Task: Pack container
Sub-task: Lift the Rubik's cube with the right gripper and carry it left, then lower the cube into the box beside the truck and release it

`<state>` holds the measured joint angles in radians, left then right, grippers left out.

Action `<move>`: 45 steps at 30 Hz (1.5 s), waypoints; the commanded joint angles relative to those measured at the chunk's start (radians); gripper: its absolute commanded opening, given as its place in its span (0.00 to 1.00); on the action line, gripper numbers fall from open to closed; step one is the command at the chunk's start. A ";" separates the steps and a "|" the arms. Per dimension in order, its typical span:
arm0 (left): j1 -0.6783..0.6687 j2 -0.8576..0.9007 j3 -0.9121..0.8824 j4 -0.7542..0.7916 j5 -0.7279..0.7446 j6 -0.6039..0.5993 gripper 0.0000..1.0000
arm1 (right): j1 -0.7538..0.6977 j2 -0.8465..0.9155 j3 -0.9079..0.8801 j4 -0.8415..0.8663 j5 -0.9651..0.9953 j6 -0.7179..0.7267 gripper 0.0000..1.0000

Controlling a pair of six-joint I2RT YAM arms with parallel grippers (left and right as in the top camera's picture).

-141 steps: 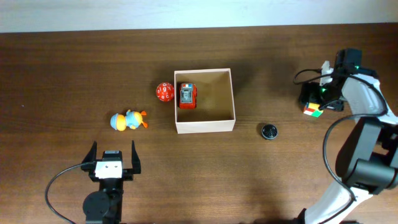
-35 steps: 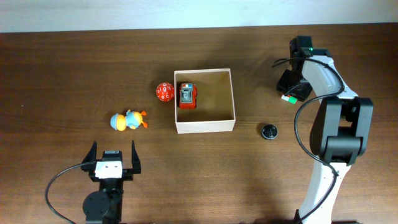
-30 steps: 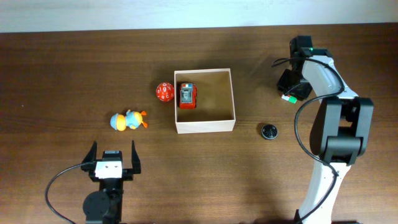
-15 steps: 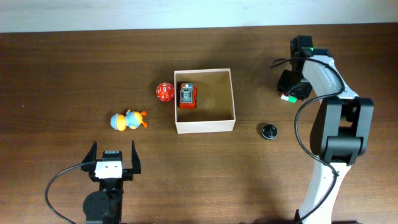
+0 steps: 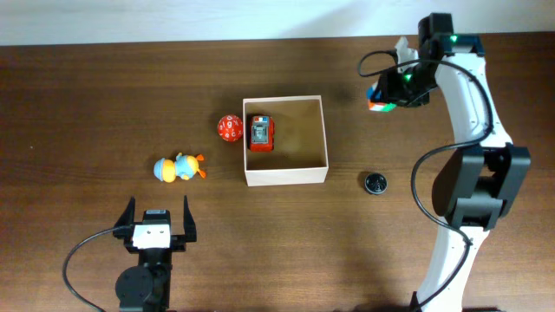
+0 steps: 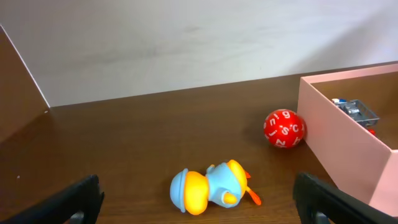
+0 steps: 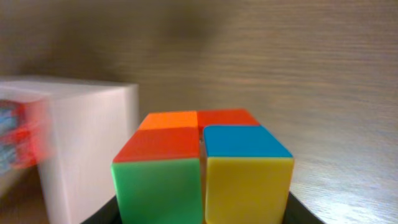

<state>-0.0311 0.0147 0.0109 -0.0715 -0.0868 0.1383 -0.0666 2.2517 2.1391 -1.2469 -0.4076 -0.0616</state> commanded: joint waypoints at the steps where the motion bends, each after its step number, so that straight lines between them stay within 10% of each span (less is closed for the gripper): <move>1: 0.004 -0.008 -0.002 -0.004 -0.008 0.013 0.99 | 0.007 -0.036 0.100 -0.051 -0.325 -0.178 0.45; 12: 0.004 -0.008 -0.002 -0.004 -0.008 0.013 0.99 | 0.163 -0.036 0.165 -0.111 -0.411 -0.203 0.45; 32: 0.004 -0.008 -0.002 -0.004 -0.008 0.013 0.99 | 0.571 -0.028 0.161 -0.043 0.508 0.401 0.45; 45: 0.004 -0.008 -0.002 -0.004 -0.008 0.013 0.99 | 0.575 0.032 0.097 -0.034 0.626 0.527 0.45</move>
<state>-0.0311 0.0147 0.0109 -0.0715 -0.0868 0.1383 0.5179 2.2559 2.2635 -1.2881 0.1680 0.4271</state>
